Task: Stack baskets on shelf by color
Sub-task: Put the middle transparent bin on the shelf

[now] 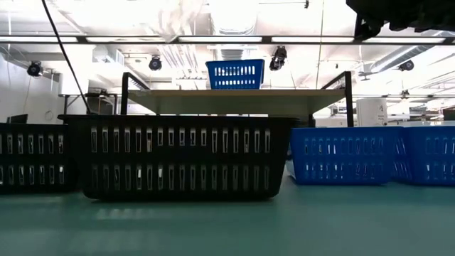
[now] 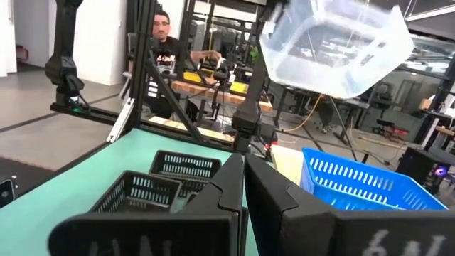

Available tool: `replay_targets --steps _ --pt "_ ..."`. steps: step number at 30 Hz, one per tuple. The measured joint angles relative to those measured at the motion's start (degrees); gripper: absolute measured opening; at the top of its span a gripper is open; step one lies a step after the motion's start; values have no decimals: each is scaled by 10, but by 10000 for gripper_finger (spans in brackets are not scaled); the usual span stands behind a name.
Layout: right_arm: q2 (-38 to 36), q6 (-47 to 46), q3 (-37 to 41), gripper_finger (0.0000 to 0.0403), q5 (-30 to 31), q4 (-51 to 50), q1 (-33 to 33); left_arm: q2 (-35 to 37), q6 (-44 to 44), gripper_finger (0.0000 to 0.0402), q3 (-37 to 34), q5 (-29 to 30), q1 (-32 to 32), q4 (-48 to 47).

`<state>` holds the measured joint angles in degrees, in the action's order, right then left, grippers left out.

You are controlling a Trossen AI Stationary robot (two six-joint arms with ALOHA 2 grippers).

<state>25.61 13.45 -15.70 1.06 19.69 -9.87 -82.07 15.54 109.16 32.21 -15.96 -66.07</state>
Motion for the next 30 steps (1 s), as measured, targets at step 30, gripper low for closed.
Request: replay_targets --steps 30 --pt "0 0 0 9 4 -19 0 -193 -160 0 -28 -229 158 -178"
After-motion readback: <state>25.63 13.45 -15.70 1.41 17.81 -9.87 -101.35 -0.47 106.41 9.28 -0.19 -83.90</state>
